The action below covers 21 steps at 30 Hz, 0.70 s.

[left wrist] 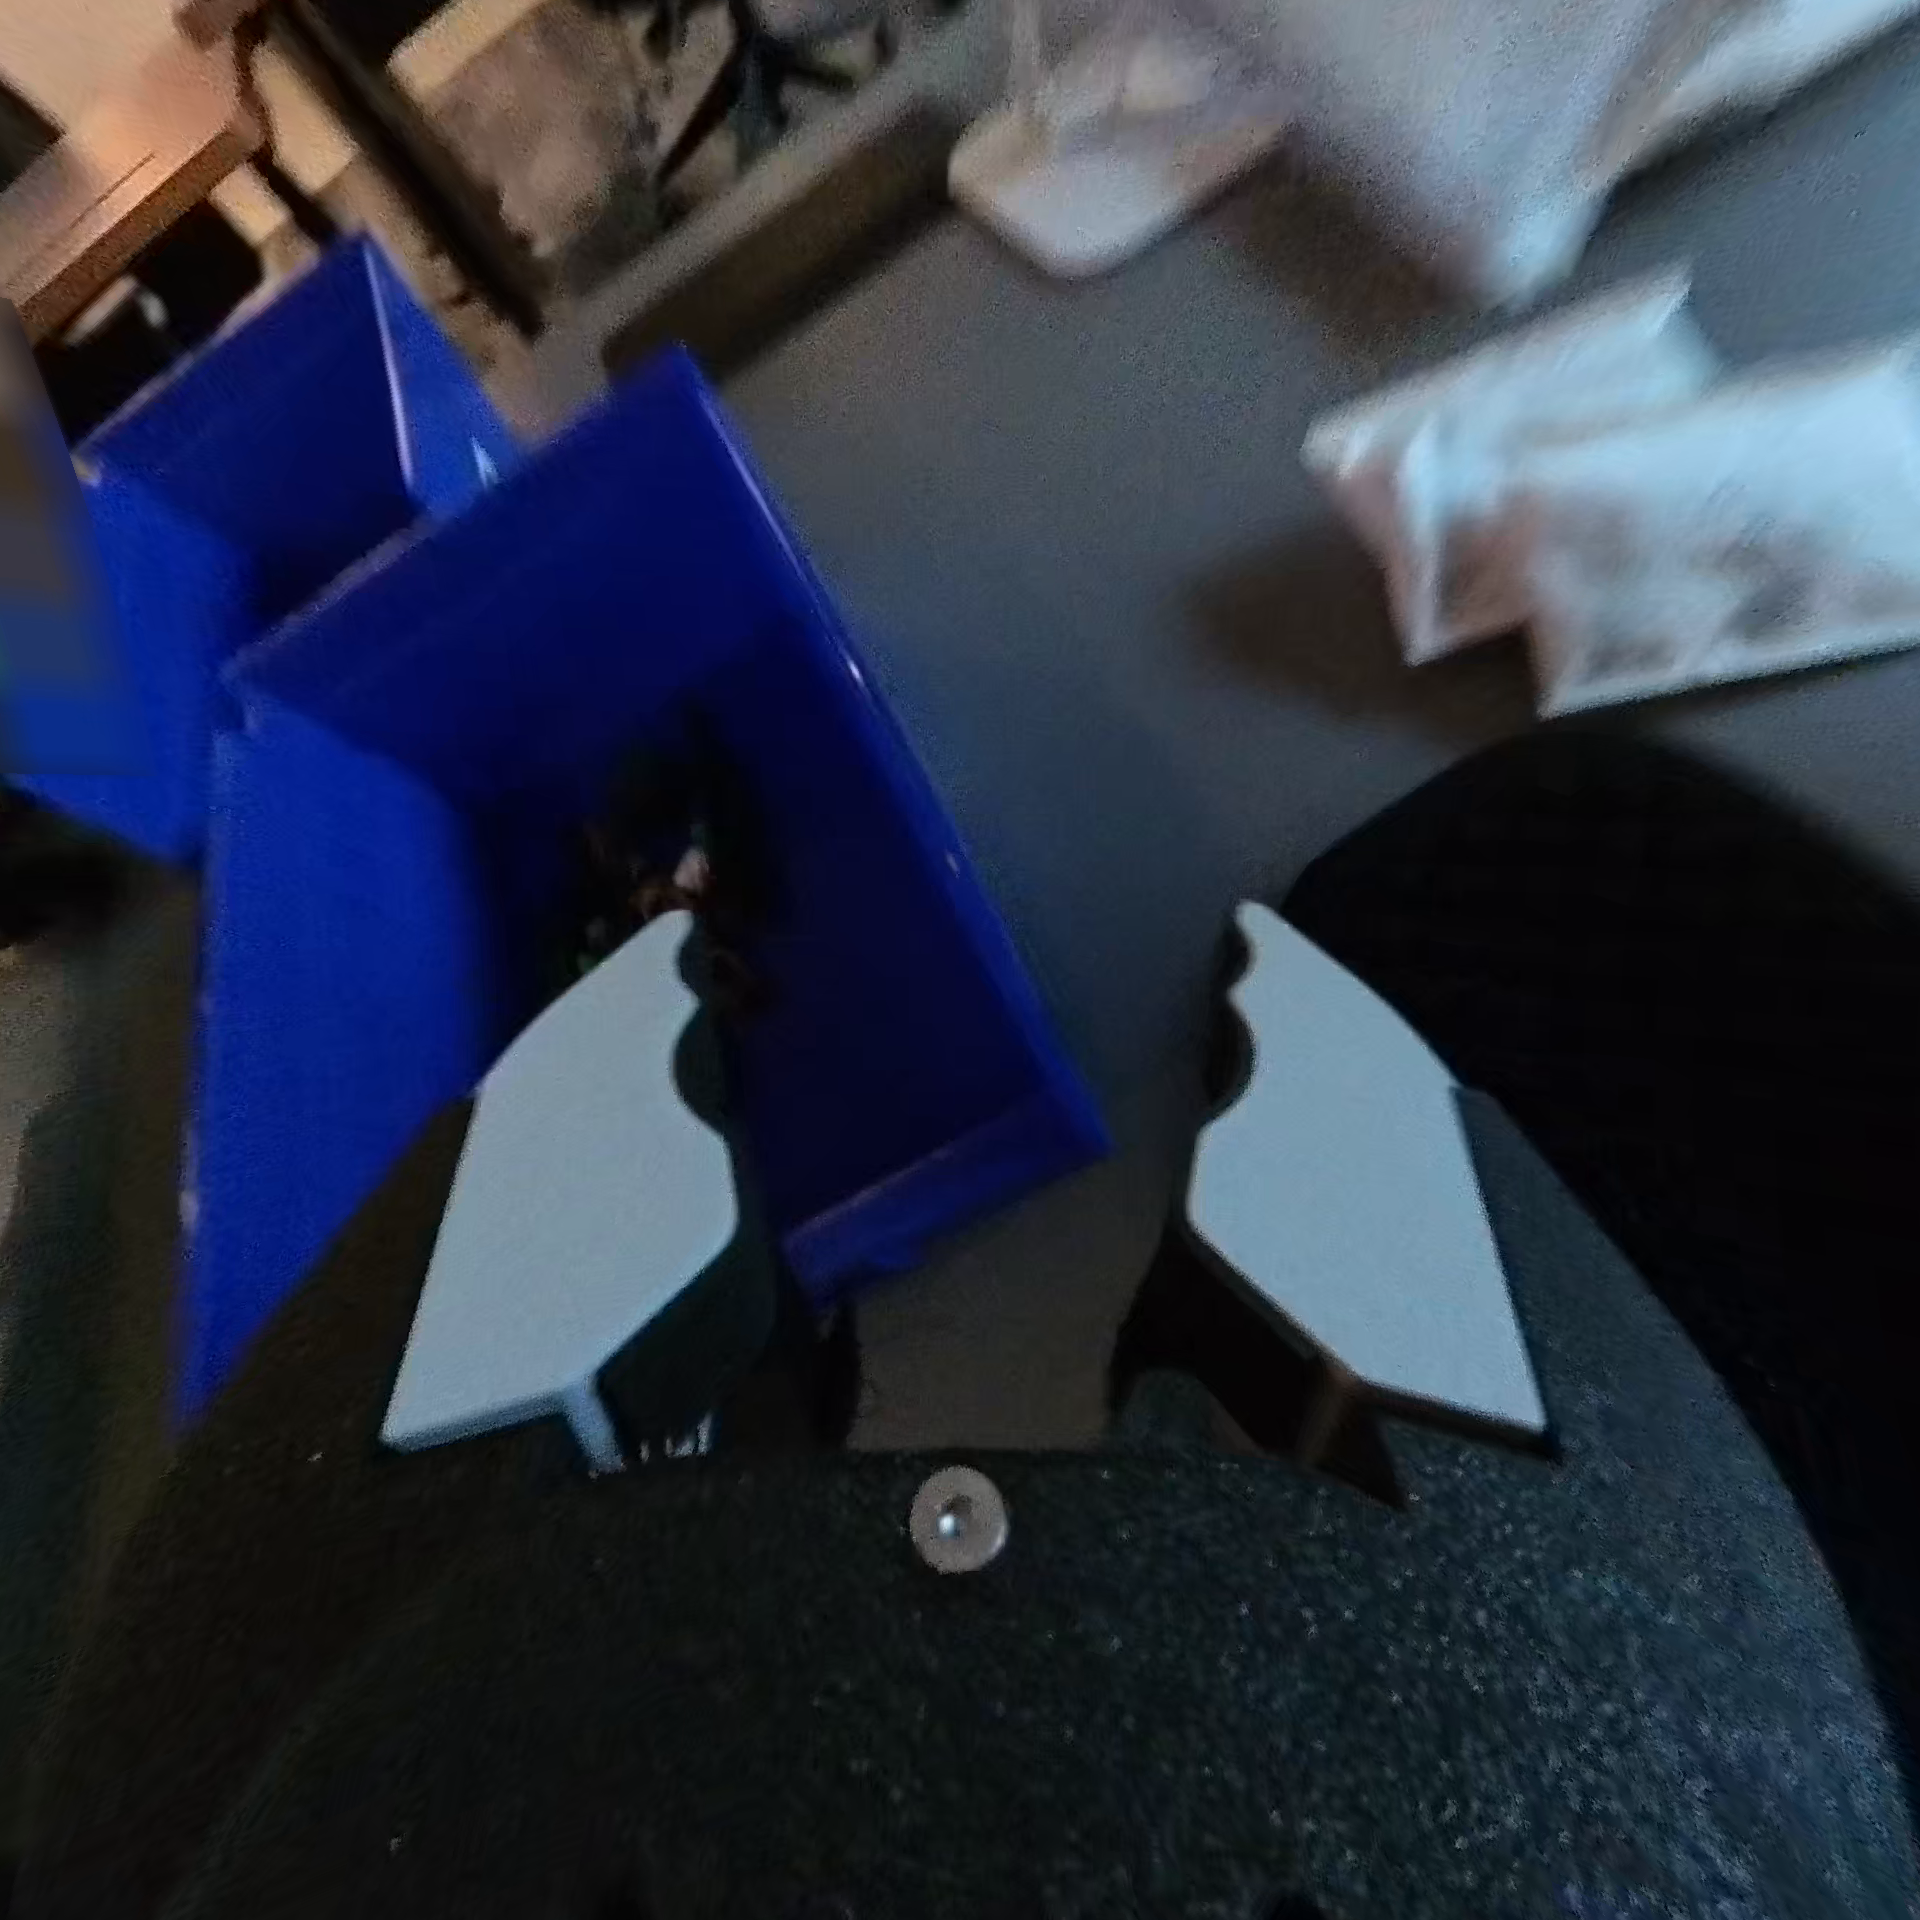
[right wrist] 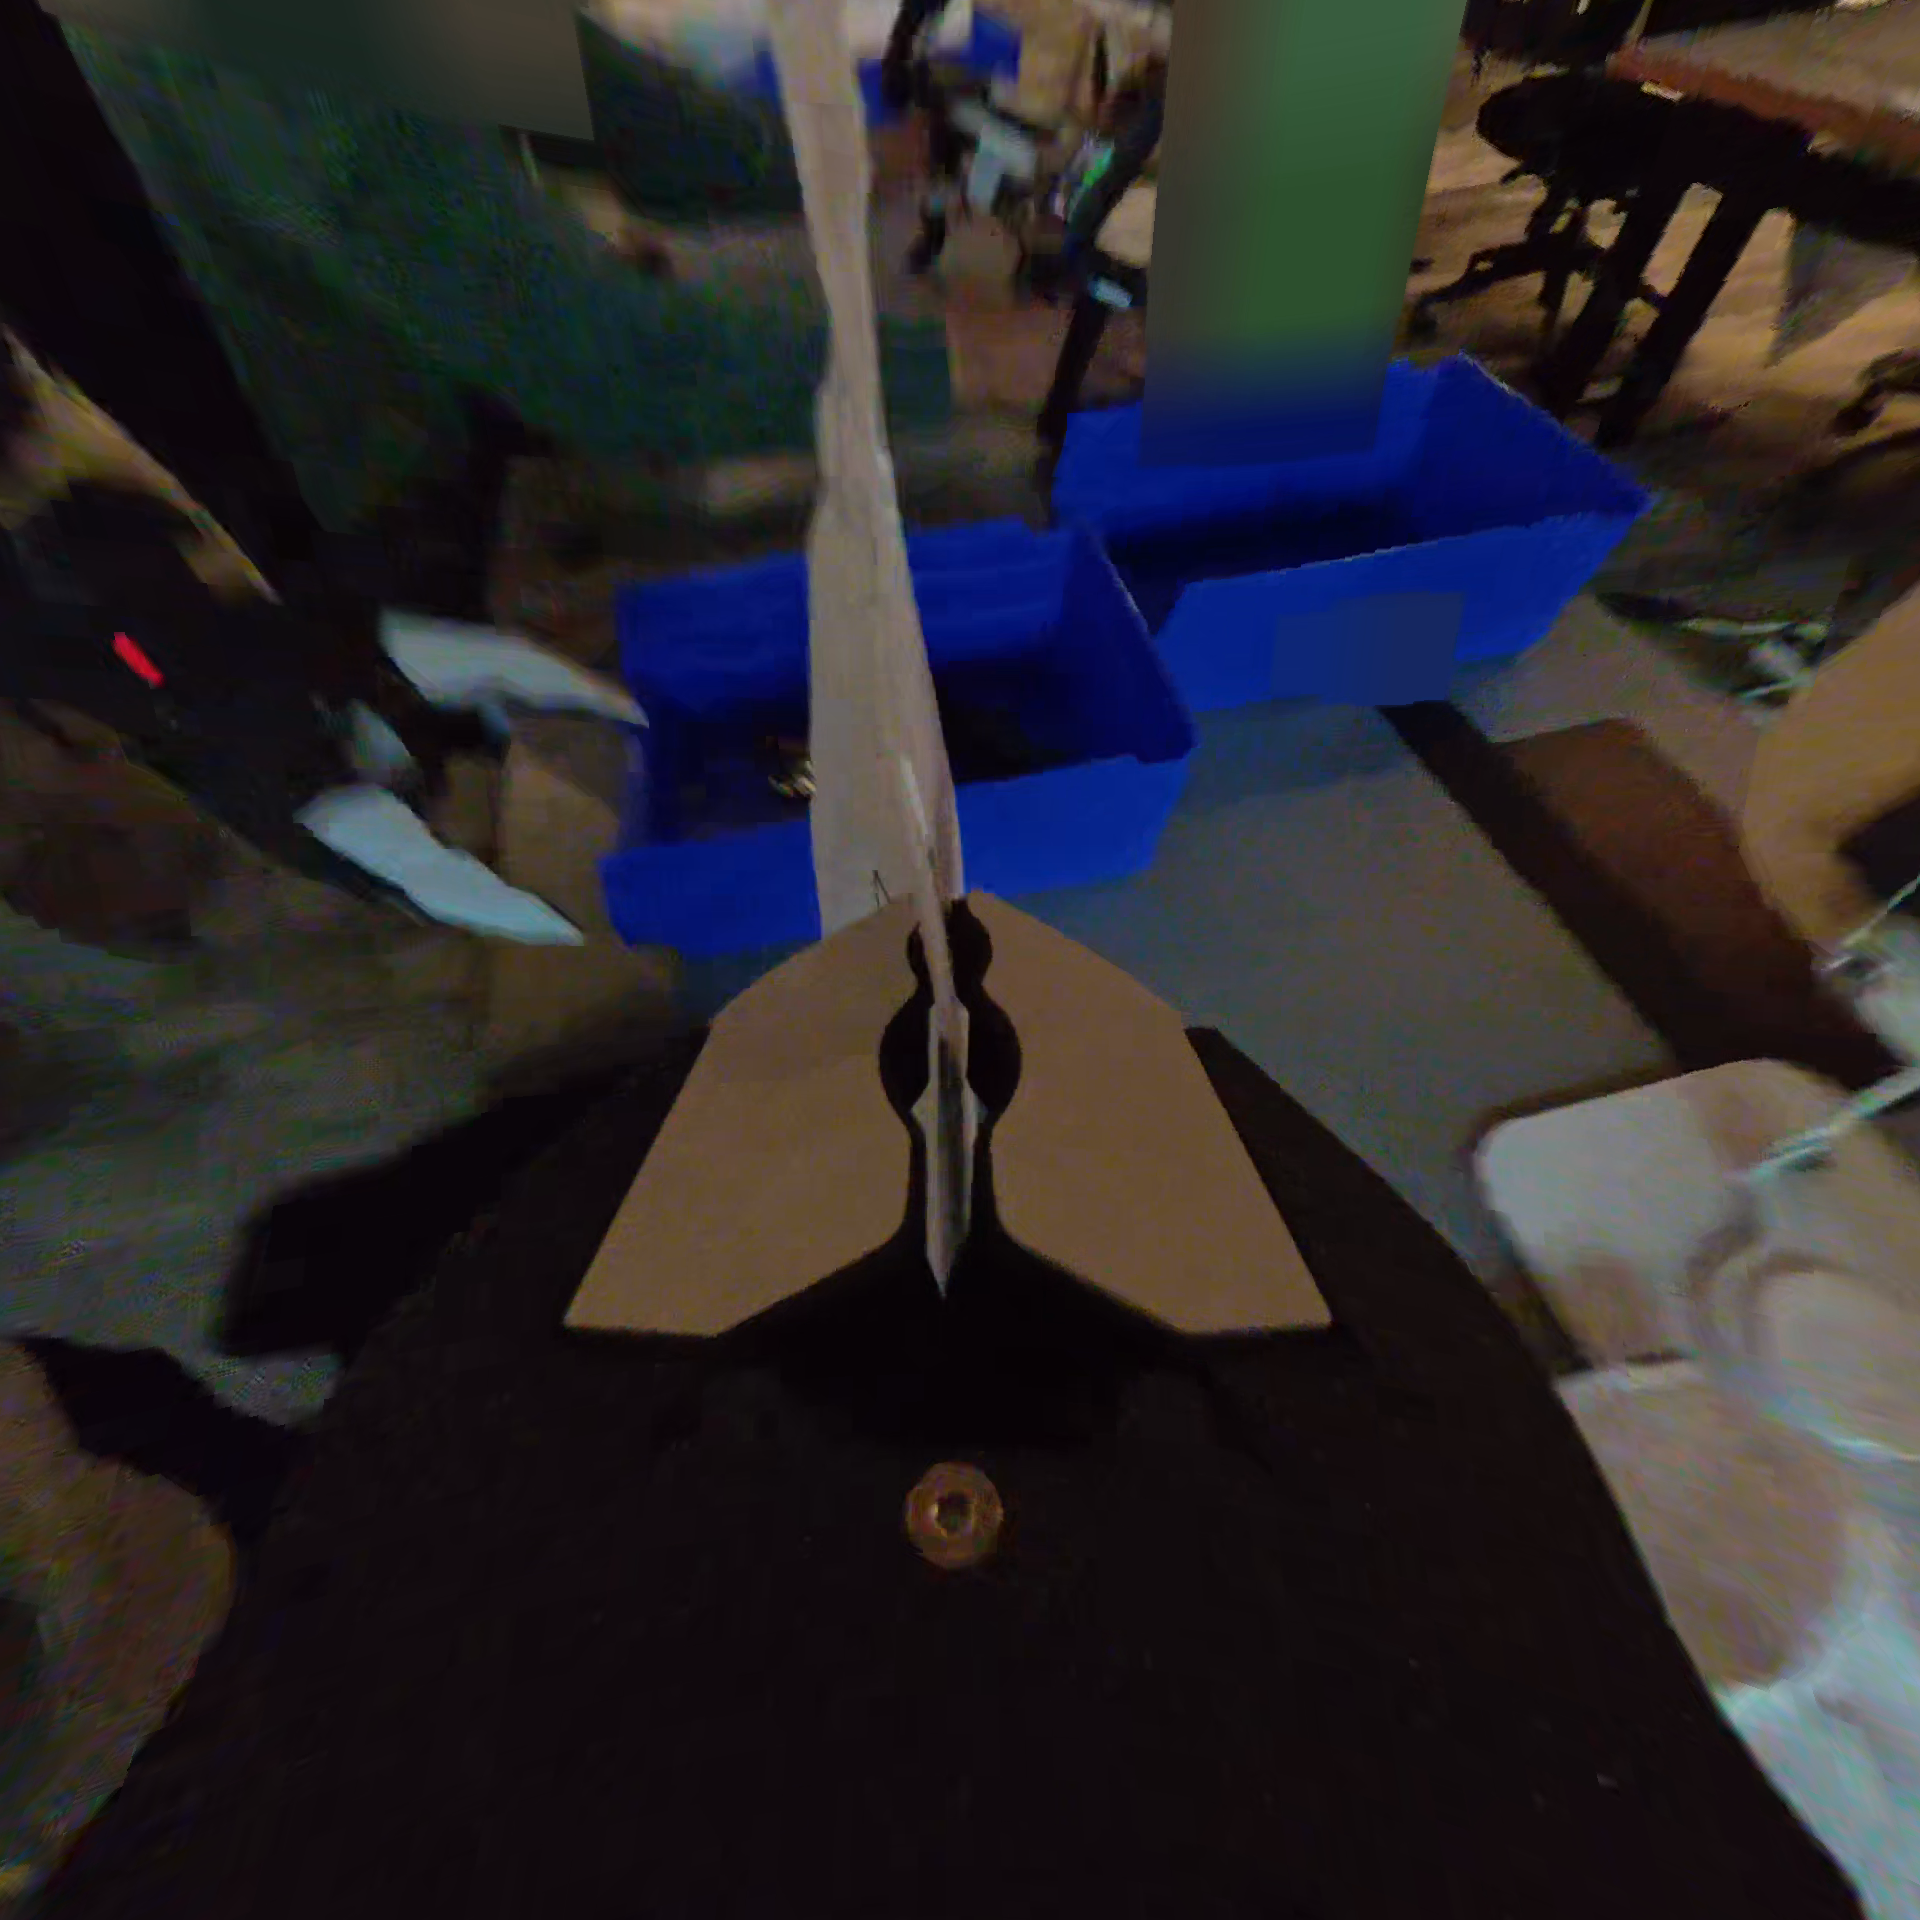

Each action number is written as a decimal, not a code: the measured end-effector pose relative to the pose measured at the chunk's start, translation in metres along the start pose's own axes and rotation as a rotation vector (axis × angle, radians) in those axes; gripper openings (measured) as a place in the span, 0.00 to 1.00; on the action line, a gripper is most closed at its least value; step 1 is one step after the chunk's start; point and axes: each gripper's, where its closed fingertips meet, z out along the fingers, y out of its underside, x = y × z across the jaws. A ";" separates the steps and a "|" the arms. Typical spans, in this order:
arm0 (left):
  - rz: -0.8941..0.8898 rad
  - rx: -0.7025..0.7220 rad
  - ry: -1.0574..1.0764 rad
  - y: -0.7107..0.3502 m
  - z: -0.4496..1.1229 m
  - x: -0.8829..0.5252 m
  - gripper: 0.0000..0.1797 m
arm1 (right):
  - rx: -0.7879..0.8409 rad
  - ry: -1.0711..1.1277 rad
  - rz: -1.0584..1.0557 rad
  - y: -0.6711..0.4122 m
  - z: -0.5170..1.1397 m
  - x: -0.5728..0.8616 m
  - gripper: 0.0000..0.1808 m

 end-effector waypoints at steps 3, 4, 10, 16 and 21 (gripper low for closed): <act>-0.022 -0.054 -0.054 0.021 0.022 0.002 0.43 | 0.167 -0.122 0.309 -0.002 -0.014 0.009 0.00; -0.050 -0.057 -0.051 0.025 0.027 0.001 0.41 | 0.217 -0.160 0.400 -0.002 -0.018 0.012 0.00; -0.126 -0.021 -0.002 0.026 0.037 0.008 0.27 | 0.372 -0.140 0.710 0.023 -0.022 0.039 0.00; -0.179 -0.034 -0.096 0.027 0.035 -0.007 0.03 | 0.423 -0.128 0.938 0.055 0.002 0.039 0.00; -0.354 0.070 -0.059 0.012 0.018 -0.032 0.02 | 0.440 -0.037 1.084 0.084 0.035 0.037 0.00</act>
